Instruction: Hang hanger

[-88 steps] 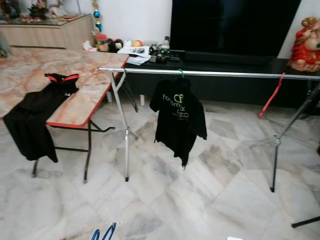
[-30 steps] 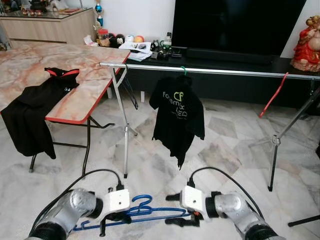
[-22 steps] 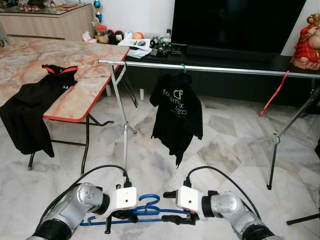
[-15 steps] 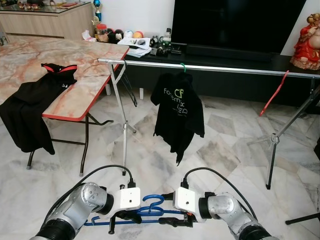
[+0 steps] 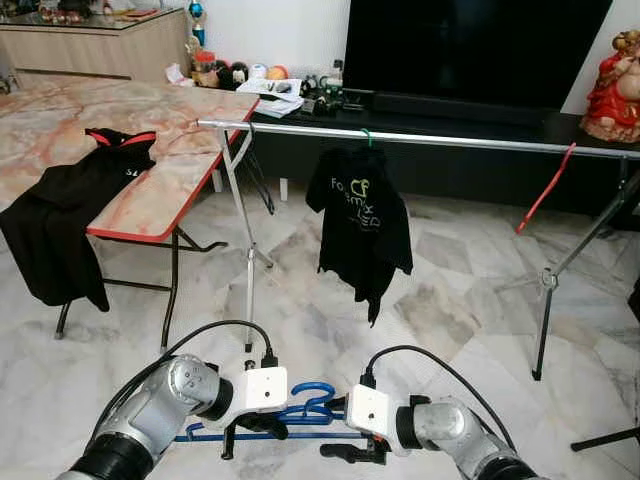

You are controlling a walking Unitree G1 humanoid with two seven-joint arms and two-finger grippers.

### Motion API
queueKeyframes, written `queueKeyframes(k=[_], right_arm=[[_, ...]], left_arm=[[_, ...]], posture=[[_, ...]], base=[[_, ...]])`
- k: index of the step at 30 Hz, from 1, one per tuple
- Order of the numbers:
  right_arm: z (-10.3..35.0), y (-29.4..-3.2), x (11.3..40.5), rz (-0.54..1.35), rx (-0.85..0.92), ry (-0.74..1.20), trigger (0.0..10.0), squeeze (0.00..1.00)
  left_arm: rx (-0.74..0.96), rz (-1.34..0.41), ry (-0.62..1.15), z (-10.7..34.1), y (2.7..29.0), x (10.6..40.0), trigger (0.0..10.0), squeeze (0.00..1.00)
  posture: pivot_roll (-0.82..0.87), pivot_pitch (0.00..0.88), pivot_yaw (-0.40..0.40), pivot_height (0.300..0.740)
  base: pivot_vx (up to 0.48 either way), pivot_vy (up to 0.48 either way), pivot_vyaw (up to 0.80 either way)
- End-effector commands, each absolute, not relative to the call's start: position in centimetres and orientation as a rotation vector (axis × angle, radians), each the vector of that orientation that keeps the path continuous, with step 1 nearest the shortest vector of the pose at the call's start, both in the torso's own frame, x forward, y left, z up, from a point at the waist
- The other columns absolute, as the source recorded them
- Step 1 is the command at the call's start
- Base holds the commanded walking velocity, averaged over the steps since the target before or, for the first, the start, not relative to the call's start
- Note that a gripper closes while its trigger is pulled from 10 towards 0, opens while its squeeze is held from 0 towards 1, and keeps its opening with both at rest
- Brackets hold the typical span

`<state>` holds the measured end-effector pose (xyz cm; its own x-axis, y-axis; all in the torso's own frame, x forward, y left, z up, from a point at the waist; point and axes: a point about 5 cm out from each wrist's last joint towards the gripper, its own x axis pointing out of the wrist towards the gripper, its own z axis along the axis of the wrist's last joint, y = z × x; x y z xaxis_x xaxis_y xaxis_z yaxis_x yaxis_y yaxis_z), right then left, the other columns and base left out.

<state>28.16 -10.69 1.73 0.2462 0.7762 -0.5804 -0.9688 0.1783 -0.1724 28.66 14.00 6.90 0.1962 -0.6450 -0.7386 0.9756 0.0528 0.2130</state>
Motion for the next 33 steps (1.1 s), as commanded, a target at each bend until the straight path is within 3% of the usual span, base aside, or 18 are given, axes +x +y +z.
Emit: queueKeyframes(k=[1,33], right_arm=[[1.80,-10.78,28.38,1.256,-0.549,0.409,0.0,0.00],[1.49,-10.23,28.13,1.250,-0.460,0.435,0.0,0.00]], left_arm=[[0.803,-1.332,0.516,7.11,13.82,28.51,10.0,0.00],[0.807,-1.338,0.519,7.48,13.47,28.63,10.0,0.00]], posture=[[0.21,0.000,-0.070,0.740],[0.22,0.000,-0.077,0.740]], base=[[0.000,0.000,0.00],[0.000,0.000,0.00]])
